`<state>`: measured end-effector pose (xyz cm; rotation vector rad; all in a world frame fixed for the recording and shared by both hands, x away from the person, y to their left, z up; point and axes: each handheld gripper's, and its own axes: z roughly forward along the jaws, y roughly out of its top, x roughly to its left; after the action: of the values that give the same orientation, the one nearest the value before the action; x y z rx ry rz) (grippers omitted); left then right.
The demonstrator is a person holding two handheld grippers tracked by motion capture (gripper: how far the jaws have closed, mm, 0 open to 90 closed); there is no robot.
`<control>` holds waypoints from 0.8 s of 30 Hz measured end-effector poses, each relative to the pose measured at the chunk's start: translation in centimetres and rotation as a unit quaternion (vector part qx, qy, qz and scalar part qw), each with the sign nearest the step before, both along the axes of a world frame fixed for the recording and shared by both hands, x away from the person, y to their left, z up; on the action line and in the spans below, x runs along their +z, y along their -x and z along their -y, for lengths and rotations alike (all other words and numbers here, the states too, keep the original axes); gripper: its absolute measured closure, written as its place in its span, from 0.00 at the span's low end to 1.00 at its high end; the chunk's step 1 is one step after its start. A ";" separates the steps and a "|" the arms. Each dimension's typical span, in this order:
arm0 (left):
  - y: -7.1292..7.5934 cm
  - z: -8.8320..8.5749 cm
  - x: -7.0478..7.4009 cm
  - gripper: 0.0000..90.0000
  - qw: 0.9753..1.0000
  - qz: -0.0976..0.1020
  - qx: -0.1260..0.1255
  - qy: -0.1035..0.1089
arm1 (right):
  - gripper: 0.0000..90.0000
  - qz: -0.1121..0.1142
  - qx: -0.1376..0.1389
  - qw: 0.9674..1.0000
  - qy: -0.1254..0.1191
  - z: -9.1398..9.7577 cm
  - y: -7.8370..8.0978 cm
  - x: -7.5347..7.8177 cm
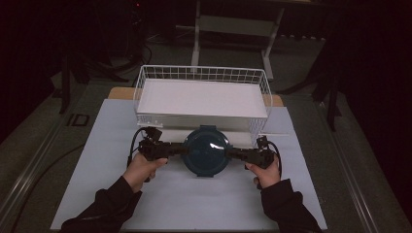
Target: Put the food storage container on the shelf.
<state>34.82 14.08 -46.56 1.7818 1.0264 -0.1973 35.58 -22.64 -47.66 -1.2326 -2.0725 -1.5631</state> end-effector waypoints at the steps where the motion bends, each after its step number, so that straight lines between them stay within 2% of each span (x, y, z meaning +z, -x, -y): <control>1: -0.4 -0.1 -0.2 0.63 1.000 0.002 0.001 0.001 | 0.62 0.006 0.002 1.000 0.004 -0.1 -0.3 -0.1; 3: -1.0 -0.2 -0.6 0.63 1.000 0.004 0.003 0.002 | 0.62 0.006 0.000 1.000 0.003 -0.2 -1.2 -0.5; 10: -2.1 -0.6 -0.8 0.63 1.000 -0.003 0.018 0.007 | 0.62 0.004 -0.006 1.000 -0.003 -0.8 -2.5 -1.2; 11: -2.7 -0.8 -0.9 0.63 1.000 0.017 0.009 0.000 | 0.62 0.003 -0.007 1.000 -0.007 -0.9 -2.8 -1.4; 14: -3.0 -0.8 -1.3 0.63 1.000 0.013 0.008 0.002 | 0.62 0.006 -0.009 1.000 -0.005 -0.9 -3.1 -1.6; 15: -3.1 -0.7 -1.6 0.63 1.000 -0.006 0.027 0.002 | 0.62 0.007 -0.012 1.000 0.001 -1.0 -3.4 -1.7; 16: -3.1 -0.7 -1.6 0.63 1.000 -0.006 0.027 0.002 | 0.62 0.007 -0.012 1.000 0.001 -1.0 -3.4 -1.7; 17: -3.4 -0.9 -2.0 0.63 1.000 0.009 0.020 -0.002 | 0.62 0.003 -0.014 1.000 0.001 -1.1 -3.5 -2.0; 18: -3.4 -0.9 -2.0 0.63 1.000 0.009 0.020 -0.002 | 0.62 0.003 -0.014 1.000 0.001 -1.1 -3.5 -2.0; 19: -3.4 -0.7 -2.3 0.63 0.999 -0.008 0.034 0.007 | 0.62 0.002 -0.015 1.000 0.003 -1.1 -3.8 -2.3; 24: -3.8 -0.6 -3.0 0.63 0.999 0.005 0.038 0.010 | 0.62 0.006 -0.023 1.000 0.009 -1.2 -4.3 -2.5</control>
<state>38.66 14.71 -49.60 1.7200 1.0804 -0.1506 39.87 -21.48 -50.16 -1.2890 -2.0839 -1.5789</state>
